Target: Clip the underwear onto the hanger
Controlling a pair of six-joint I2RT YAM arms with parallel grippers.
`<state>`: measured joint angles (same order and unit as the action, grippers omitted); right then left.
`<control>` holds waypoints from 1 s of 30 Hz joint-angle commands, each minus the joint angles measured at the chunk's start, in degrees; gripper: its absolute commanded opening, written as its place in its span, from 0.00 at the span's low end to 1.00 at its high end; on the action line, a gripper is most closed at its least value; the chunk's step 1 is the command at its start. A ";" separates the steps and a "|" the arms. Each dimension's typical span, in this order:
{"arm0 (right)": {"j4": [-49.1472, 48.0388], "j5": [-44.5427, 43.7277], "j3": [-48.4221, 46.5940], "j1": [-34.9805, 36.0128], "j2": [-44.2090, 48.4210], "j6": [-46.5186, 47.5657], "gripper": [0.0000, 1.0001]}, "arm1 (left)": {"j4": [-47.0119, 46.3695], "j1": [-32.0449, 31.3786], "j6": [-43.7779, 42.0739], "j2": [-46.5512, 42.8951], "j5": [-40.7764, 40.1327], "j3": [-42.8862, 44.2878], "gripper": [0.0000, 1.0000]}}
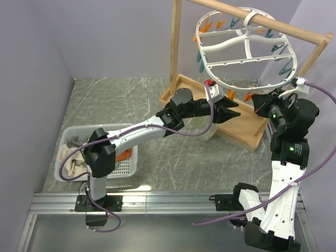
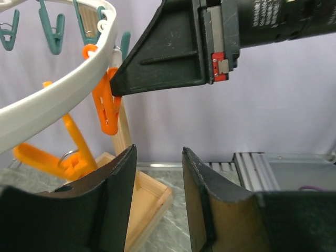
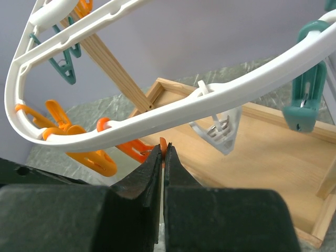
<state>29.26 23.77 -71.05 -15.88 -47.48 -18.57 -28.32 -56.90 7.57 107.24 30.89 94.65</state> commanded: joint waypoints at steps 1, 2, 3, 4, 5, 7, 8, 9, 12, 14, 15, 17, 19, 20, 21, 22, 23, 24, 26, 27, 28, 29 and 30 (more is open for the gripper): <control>3.09 1.37 -0.67 0.67 1.16 0.55 0.00 | -4.90 -1.80 -3.35 2.08 -1.63 5.27 0.45; 3.26 1.37 -0.85 0.67 1.08 0.64 0.00 | -5.26 -2.33 -3.53 2.53 -1.80 5.72 0.45; 3.35 1.45 -0.94 0.67 1.08 0.72 0.00 | -5.17 -2.59 -3.70 3.06 -3.46 6.15 0.45; 3.44 1.46 -1.02 0.76 1.08 0.73 0.00 | -5.08 -2.95 -4.58 4.02 -4.60 6.94 0.45; 3.53 1.46 -1.11 0.76 1.16 0.81 0.00 | -5.08 -3.30 -4.76 4.38 -5.83 7.39 0.45; 3.61 1.72 -1.20 0.76 1.25 0.73 0.00 | -4.38 -3.48 -4.67 5.69 -10.05 9.05 0.44; 3.79 1.81 -1.20 0.76 1.34 0.64 0.00 | -3.86 -3.39 -4.59 6.22 -11.63 9.76 0.44; 3.79 1.89 -1.20 0.85 1.34 0.72 0.00 | -2.37 -3.39 -4.50 6.66 -13.91 10.37 0.44; 3.70 2.07 -0.94 0.76 1.69 0.73 0.00 | -1.22 -3.48 -4.85 7.63 -16.91 11.61 0.43; 3.70 2.16 -0.76 0.76 1.69 0.73 0.00 | -0.25 -3.48 -5.11 7.89 -18.50 11.70 0.43; 3.62 2.16 -0.76 0.76 1.87 0.73 0.00 | 0.19 -3.48 -5.20 8.07 -19.11 11.87 0.43; 3.62 2.16 -0.58 0.76 1.87 0.73 0.00 | 1.16 -3.48 -5.02 8.25 -20.52 12.05 0.41; 3.53 2.51 -0.58 0.76 1.96 0.81 0.00 | 2.03 -3.56 -5.03 8.34 -21.66 12.13 0.39; 3.35 2.60 -0.58 0.76 1.96 0.90 0.00 | 2.30 -3.56 -5.02 8.25 -21.67 12.14 0.39; 3.35 2.77 -0.67 0.76 1.96 0.90 0.00 | 2.65 -3.65 -5.20 8.33 -21.75 12.14 0.39; 3.35 3.03 -0.59 0.76 1.96 0.99 0.00 | 2.74 -3.74 -5.37 8.34 -22.28 12.05 0.39; 3.26 2.95 -0.58 0.76 2.04 0.90 0.00 | 3.52 -3.74 -5.29 8.42 -23.06 12.13 0.38; 3.18 2.78 -0.58 0.76 2.13 0.99 0.00 | 4.05 -3.74 -4.94 8.42 -23.86 12.48 0.38; 3.18 2.69 -0.67 0.76 2.22 1.25 0.00 | 4.67 -3.74 -4.32 8.07 -25.53 12.05 0.38; 3.18 2.69 -0.67 0.76 2.31 1.25 0.00 | 4.59 -3.74 -4.32 7.64 -25.97 11.09 0.38; 3.09 2.77 -0.59 0.85 2.31 1.34 0.00 | 4.24 -3.74 -4.32 7.28 -26.06 10.47 0.38; 3.18 2.77 -0.58 0.76 2.22 1.25 0.00 | 4.76 -3.74 -4.32 7.19 -26.93 10.12 0.39; 3.35 2.86 -0.67 0.85 2.22 1.34 0.00 | 5.37 -3.74 -3.97 7.11 -27.11 10.11 0.40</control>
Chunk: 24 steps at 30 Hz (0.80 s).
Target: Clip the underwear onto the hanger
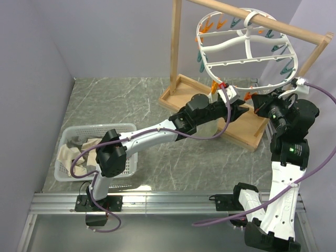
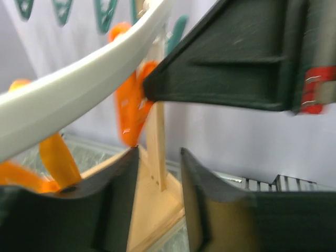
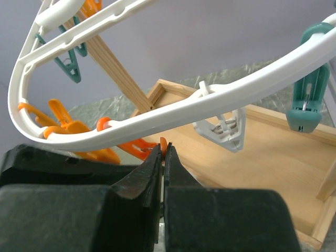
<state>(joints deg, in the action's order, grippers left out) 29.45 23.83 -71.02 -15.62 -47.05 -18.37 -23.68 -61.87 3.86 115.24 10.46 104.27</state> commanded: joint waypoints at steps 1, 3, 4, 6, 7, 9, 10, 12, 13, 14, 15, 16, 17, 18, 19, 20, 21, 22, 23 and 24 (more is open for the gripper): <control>3.16 2.88 -0.69 0.50 1.78 1.23 0.00 | 0.83 1.22 -0.08 -1.07 -6.59 0.24 0.45; 3.16 3.41 -0.61 0.50 1.70 1.32 0.00 | -0.30 1.22 0.10 -1.42 -6.76 -0.64 0.51; 3.42 3.59 -0.61 0.50 1.61 1.23 0.00 | -0.40 1.22 0.27 -1.42 -6.77 -0.56 0.53; 3.86 3.85 -0.96 0.50 1.43 1.49 0.00 | 0.04 1.22 0.36 -0.99 -7.47 0.58 0.54; 4.03 3.85 -1.13 0.50 1.43 1.76 0.00 | -0.22 1.22 0.36 -0.90 -7.64 0.76 0.54; 4.47 4.02 -1.48 0.50 1.34 2.02 0.00 | -1.01 1.22 -0.34 -0.72 -7.38 0.94 0.56; 4.65 4.46 -1.49 0.50 1.26 2.28 0.00 | -2.06 1.22 -0.43 -0.72 -7.47 0.85 0.57; 5.44 4.64 -1.75 0.50 1.17 2.37 0.00 | -3.03 1.22 -0.87 -0.46 -7.38 1.02 0.57; 5.61 4.64 -1.84 0.59 1.08 2.46 0.00 | -3.99 1.31 -0.78 -0.37 -6.77 1.02 0.57; 6.05 4.64 -1.92 0.59 0.91 2.46 0.00 | -4.53 1.31 -0.87 -0.37 -6.42 0.85 0.58; 6.14 4.73 -1.93 0.59 0.90 2.64 0.00 | -4.79 1.31 -0.78 -0.28 -5.72 0.94 0.58; 6.14 4.90 -1.93 0.59 0.82 2.64 0.00 | -5.58 1.31 -0.61 -0.28 -4.49 0.94 0.58; 6.23 5.25 -1.93 0.59 0.73 2.64 0.00 | -5.93 1.31 -0.43 -0.19 -3.87 0.68 0.57; 6.23 5.43 -1.93 0.59 0.82 2.55 0.00 | -6.20 1.31 -0.34 -0.19 -3.26 0.67 0.57; 6.14 5.78 -1.93 0.59 0.82 2.55 0.00 | -7.16 1.31 -0.08 -0.19 -2.29 0.59 0.56; 6.23 6.13 -1.93 0.59 0.73 2.46 0.00 | -7.52 1.31 -0.17 -0.19 -1.85 0.41 0.55; 6.14 6.40 -2.01 0.59 0.73 2.38 0.00 | -7.61 1.31 -0.17 0.07 -1.41 0.50 0.53; 6.14 6.66 -2.10 0.59 0.47 2.37 0.00 | -7.61 1.31 -0.17 0.25 -0.97 0.67 0.46; 6.23 7.27 -2.27 0.59 0.29 2.11 0.00 | -7.17 1.31 -0.25 0.68 -0.62 1.11 0.42; 6.14 7.63 -2.36 0.59 0.29 1.68 0.00 | -6.99 1.31 -0.25 0.95 -0.53 1.46 0.38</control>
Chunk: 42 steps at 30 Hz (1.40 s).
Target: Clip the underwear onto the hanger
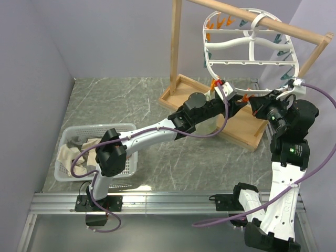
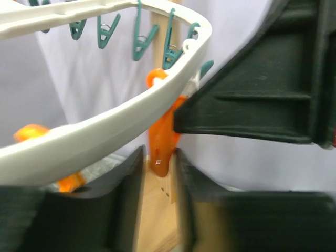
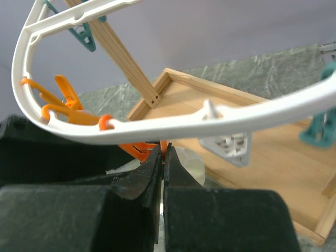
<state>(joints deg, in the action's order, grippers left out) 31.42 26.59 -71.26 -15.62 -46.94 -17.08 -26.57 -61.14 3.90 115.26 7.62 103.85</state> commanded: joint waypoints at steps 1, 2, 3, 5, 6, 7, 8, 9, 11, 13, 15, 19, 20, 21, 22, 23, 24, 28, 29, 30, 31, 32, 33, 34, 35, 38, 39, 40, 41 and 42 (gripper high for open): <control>4.00 5.22 -2.21 0.59 0.09 0.30 0.00 | -4.02 0.59 -0.38 1.10 2.31 2.05 0.29; 3.74 5.58 -2.21 0.59 0.18 0.12 0.00 | -3.93 0.59 -0.56 1.28 2.40 2.14 0.26; 3.48 5.93 -2.21 0.59 0.27 -0.14 0.00 | -4.02 0.59 -0.65 1.28 2.32 2.06 0.23; 2.77 5.84 -2.13 0.59 0.71 -0.67 0.04 | -4.11 0.68 -0.82 1.11 2.75 1.71 0.12; 2.51 5.76 -2.12 0.59 0.88 -0.85 0.07 | -4.19 0.59 -0.83 1.10 2.84 1.53 0.09; 2.51 5.58 -2.21 0.59 1.14 -0.85 0.17 | -4.28 0.59 -0.83 1.02 2.84 1.09 0.03; 2.16 5.32 -2.47 0.59 1.49 -0.85 0.22 | -4.46 0.68 -0.83 0.84 2.93 1.09 0.01; 1.98 4.88 -2.56 0.59 1.76 -0.94 0.26 | -4.46 0.68 -0.83 0.84 3.02 1.00 0.00; 1.46 4.44 -2.56 0.59 2.81 -0.76 0.36 | -4.37 0.68 -0.65 0.58 3.02 0.74 0.00; 1.19 5.22 -2.30 0.59 4.04 -0.32 0.42 | -4.28 0.68 -0.56 0.58 3.37 0.65 0.00; 1.10 5.05 -2.21 0.59 4.40 -0.76 0.45 | -4.02 0.68 -0.47 0.49 3.46 0.65 0.00; 0.05 4.61 -2.04 0.59 4.14 -2.77 0.54 | -4.19 0.68 -0.47 0.05 3.72 0.39 0.00; -0.65 4.35 -1.69 0.59 4.05 -3.39 0.55 | -4.11 0.59 -0.39 0.05 3.81 0.39 0.00; -0.66 4.09 -1.51 0.59 3.44 -4.35 0.55 | -4.02 0.68 -0.39 0.05 3.90 0.39 0.00; -0.83 2.34 -1.25 0.59 3.08 -4.89 0.55 | -3.93 0.68 -0.47 -0.04 3.90 0.30 0.00; -0.92 1.28 -1.07 0.67 2.73 -5.33 0.55 | -4.02 0.68 -0.39 -0.12 3.90 0.21 0.00; -0.83 0.32 -0.98 0.76 2.29 -5.85 0.54 | -4.02 0.76 -0.30 -0.21 3.90 0.12 0.00; -3.19 -1.37 0.15 0.94 1.94 -7.96 0.53 | -3.93 0.68 0.31 -0.39 4.51 0.12 0.00; -4.16 -1.10 0.77 0.94 2.20 -8.58 0.53 | -3.84 0.68 0.49 -0.39 4.86 0.21 0.00; -5.13 -1.01 1.30 1.29 2.64 -9.71 0.53 | -3.76 0.68 0.67 -0.30 5.04 0.30 0.00; -6.97 -1.01 2.35 1.38 2.90 -10.25 0.53 | -3.49 0.68 1.19 -0.30 5.21 0.38 0.00; -7.68 -1.01 2.79 1.64 3.08 -10.77 0.53 | -3.14 0.68 1.46 -0.30 5.65 0.56 0.00; -8.21 -1.71 3.06 1.90 3.17 -11.22 0.53 | -3.14 0.68 1.72 -0.39 6.00 0.39 0.00; -8.48 -2.32 3.32 2.78 2.99 -11.31 0.53 | -3.05 0.68 1.81 -0.48 6.18 0.21 0.00; -8.48 -2.94 3.33 3.31 2.91 -11.22 0.53 | -2.79 0.59 1.81 -0.48 6.27 0.04 0.00; -8.65 -5.32 3.24 5.50 2.64 -10.96 0.53 | -2.18 0.50 1.55 -0.65 7.06 -0.23 0.00; -8.92 -5.75 3.32 5.94 2.64 -11.04 0.53 | -1.91 0.41 1.46 -0.74 7.15 -0.58 0.00; -9.35 -6.80 3.33 6.82 2.64 -11.13 0.53 | -1.91 0.41 1.37 -1.00 7.32 -0.84 0.00; -9.45 -7.60 3.33 7.26 2.64 -11.13 0.53 | -2.00 0.33 1.37 -1.00 7.32 -1.19 0.00; -9.71 -8.13 3.33 7.70 2.64 -11.04 0.53 | -2.00 0.24 1.20 -1.18 7.24 -1.72 0.00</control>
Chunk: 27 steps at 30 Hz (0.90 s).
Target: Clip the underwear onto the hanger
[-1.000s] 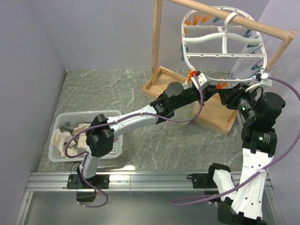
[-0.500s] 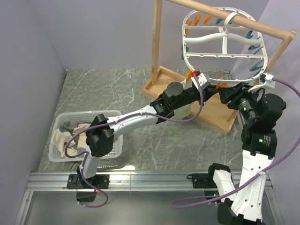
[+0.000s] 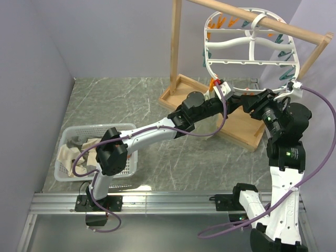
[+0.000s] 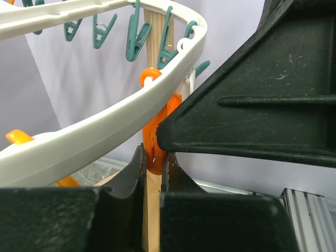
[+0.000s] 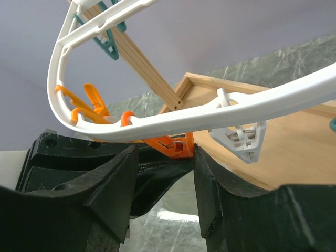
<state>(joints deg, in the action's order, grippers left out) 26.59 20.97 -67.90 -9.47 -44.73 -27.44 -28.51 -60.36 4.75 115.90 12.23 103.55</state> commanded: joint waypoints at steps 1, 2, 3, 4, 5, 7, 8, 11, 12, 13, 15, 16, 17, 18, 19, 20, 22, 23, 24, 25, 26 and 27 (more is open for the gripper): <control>-5.14 -3.99 0.05 2.17 0.43 -0.68 0.53 | -0.05 -0.64 0.34 -2.08 2.71 -1.68 0.00; -5.32 -4.36 0.05 2.53 0.43 -0.77 0.53 | 0.03 -0.64 0.34 -2.17 2.89 -1.94 0.00; -5.41 -5.32 -0.04 2.79 0.35 -0.86 0.53 | 0.04 -0.73 0.34 -2.34 2.89 -2.29 0.00; -5.32 -5.94 -0.21 3.14 0.17 -0.86 0.53 | 0.12 -0.81 0.26 -2.43 3.15 -2.47 0.00; -5.23 -6.46 -0.30 3.58 -0.09 -0.95 0.53 | 0.21 -0.90 0.08 -2.52 3.24 -2.65 0.00; -5.14 -7.78 -0.48 4.11 -0.27 -1.03 0.52 | 0.04 -1.08 -0.09 -2.78 3.41 -3.35 0.00; -5.23 -8.48 -0.57 4.46 -0.36 -1.12 0.53 | 0.04 -1.16 -0.18 -2.87 3.42 -3.44 0.00; -5.67 -9.19 -0.48 4.90 -0.44 -1.56 0.52 | -0.05 -1.52 -0.36 -3.13 3.59 -4.05 0.00; -5.76 -9.28 -0.48 5.34 -0.62 -1.48 0.53 | -0.14 -1.52 -0.36 -3.13 3.59 -4.06 0.00; -5.67 -9.72 -0.48 5.61 -0.71 -1.56 0.53 | 0.03 -1.60 -0.27 -3.13 3.59 -3.97 0.00; -6.02 -10.60 -0.04 6.13 -0.88 -1.56 0.53 | 0.21 -1.60 -0.18 -3.05 3.77 -3.88 0.00; -6.20 -10.86 0.05 6.40 -0.88 -1.56 0.52 | 0.12 -1.69 -0.18 -3.04 3.85 -3.88 0.00; -6.55 -11.13 0.13 6.57 -0.97 -1.56 0.53 | 0.47 -1.69 -0.27 -3.13 3.94 -3.79 0.00; -7.16 -11.91 0.48 7.01 -0.97 -1.48 0.53 | 0.56 -1.78 -0.27 -3.13 4.12 -3.79 0.00; -7.43 -12.09 0.57 7.62 -0.97 -1.39 0.53 | 0.56 -1.87 -0.27 -3.13 4.21 -3.79 0.00; -7.69 -12.36 0.84 8.06 -1.15 -1.30 0.53 | 0.65 -1.96 -0.27 -3.22 4.29 -3.70 0.00; -8.48 -13.41 1.19 8.94 -1.15 -0.95 0.53 | 0.65 -2.04 -0.10 -3.31 4.47 -3.79 0.00; -8.83 -13.85 1.36 9.12 -1.06 -0.77 0.53 | 0.65 -2.13 -0.01 -3.31 4.47 -3.88 0.00; -9.01 -14.11 1.71 9.21 -0.97 -0.68 0.53 | 0.74 -2.13 -0.01 -3.40 4.56 -3.88 0.00; -9.62 -14.46 1.89 9.21 -0.89 -0.60 0.52 | 0.65 -2.22 0.08 -3.40 4.73 -3.97 0.00; -9.80 -14.73 1.98 9.21 -0.80 -0.51 0.52 | 0.74 -2.22 0.17 -3.40 4.73 -3.97 0.00; -10.24 -14.91 2.15 9.21 -0.88 -0.51 0.52 | 0.83 -2.22 0.17 -3.57 5.17 -4.14 0.00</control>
<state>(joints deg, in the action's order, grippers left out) 24.18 7.90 -65.89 -0.93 -45.47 -27.59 -30.17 -60.34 4.73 114.96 11.62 100.53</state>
